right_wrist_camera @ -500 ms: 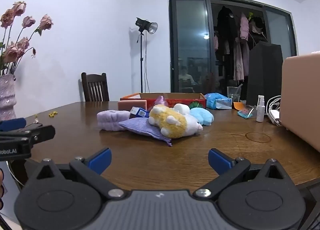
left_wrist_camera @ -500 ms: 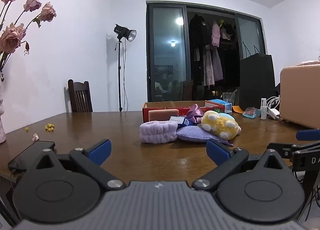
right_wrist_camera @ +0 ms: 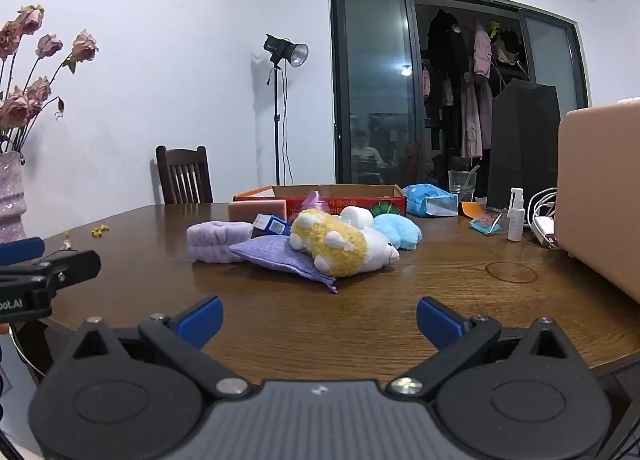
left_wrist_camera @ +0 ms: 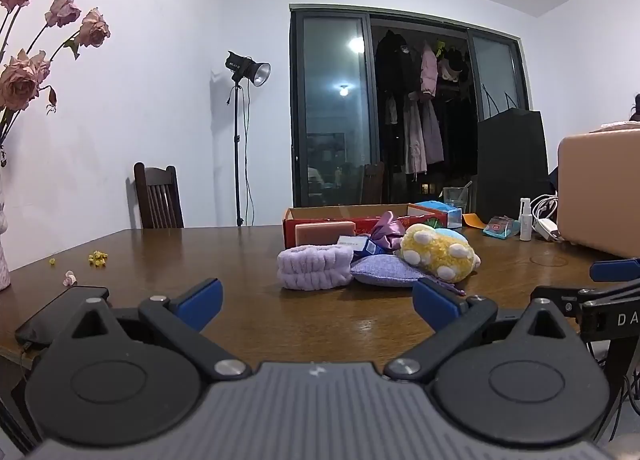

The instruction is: Organize soft objects

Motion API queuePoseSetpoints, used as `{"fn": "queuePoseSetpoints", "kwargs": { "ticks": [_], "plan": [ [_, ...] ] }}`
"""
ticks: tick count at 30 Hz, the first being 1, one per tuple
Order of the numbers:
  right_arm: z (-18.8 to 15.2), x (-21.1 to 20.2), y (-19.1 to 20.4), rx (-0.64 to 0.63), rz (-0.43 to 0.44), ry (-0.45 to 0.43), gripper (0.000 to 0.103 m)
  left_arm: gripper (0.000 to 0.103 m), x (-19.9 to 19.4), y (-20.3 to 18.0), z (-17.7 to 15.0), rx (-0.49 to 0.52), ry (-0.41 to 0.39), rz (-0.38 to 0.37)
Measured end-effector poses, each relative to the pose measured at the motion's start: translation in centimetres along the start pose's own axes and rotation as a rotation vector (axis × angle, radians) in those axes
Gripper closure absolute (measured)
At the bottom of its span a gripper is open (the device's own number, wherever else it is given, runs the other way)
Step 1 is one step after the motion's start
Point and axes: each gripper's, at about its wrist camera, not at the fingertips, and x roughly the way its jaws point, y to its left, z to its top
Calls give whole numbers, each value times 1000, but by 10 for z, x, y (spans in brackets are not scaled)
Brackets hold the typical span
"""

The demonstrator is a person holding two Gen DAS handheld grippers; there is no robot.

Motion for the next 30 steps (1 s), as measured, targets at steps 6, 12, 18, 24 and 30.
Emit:
{"fn": "queuePoseSetpoints", "kwargs": {
  "ticks": [6,12,18,24,30],
  "plan": [
    [-1,3,4,-4,5,7,0,0,1,-1,1,0,-1,3],
    [-2,5,2,2,7,17,0,0,-1,-3,1,6,-4,-2],
    [-3,5,2,7,8,18,0,0,-2,-3,1,7,-5,-2],
    [-3,6,1,11,10,22,0,0,-1,-3,1,7,-4,-4],
    [-3,5,1,11,7,18,0,0,-2,-2,1,5,-3,-4]
  ]
}}
